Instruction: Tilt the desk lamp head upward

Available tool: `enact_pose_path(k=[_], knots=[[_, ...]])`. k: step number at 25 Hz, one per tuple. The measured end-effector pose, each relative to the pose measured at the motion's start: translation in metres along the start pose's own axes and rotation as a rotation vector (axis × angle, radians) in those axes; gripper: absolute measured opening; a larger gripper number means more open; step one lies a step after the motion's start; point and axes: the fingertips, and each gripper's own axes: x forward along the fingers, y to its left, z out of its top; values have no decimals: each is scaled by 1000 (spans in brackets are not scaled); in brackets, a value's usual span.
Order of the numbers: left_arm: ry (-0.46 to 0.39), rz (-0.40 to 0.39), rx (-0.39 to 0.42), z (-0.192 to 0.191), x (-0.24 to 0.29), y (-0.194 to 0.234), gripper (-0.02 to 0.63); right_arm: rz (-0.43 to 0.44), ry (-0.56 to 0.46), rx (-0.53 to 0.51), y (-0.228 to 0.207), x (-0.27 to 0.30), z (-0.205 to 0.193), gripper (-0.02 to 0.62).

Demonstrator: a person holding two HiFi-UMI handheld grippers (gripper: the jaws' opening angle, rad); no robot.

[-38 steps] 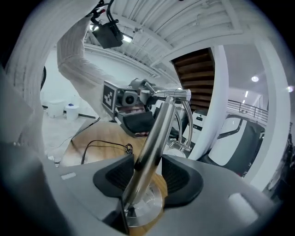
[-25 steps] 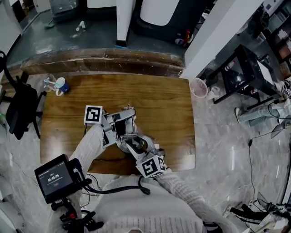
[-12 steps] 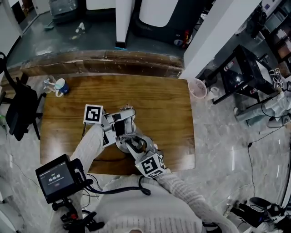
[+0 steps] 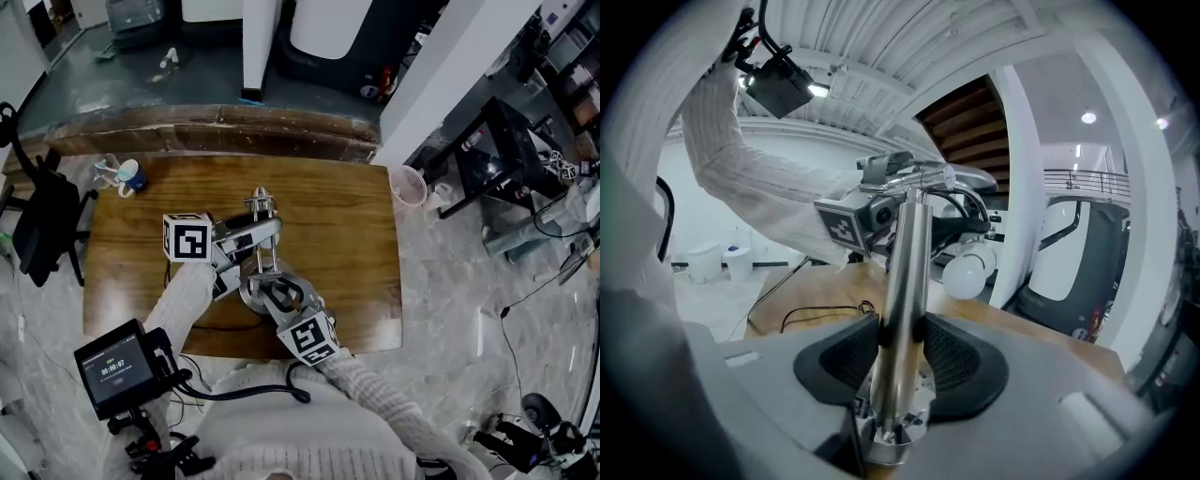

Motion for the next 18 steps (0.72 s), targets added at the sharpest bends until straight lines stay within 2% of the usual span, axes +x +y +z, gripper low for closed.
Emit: enact_pose_path(k=[3, 8, 15, 18], knots=[[-36, -10, 211, 12, -2, -16, 184, -4, 3, 9, -2, 3, -2, 143], [-74, -34, 481, 21, -4, -49, 184, -18, 25, 20, -5, 2, -3, 143], [-128, -78, 904, 15, -8, -90, 189, -29, 47, 45, -9, 6, -8, 143], [-139, -82, 1039, 9, -9, -103, 190, -35, 53, 57, -12, 7, -9, 143]])
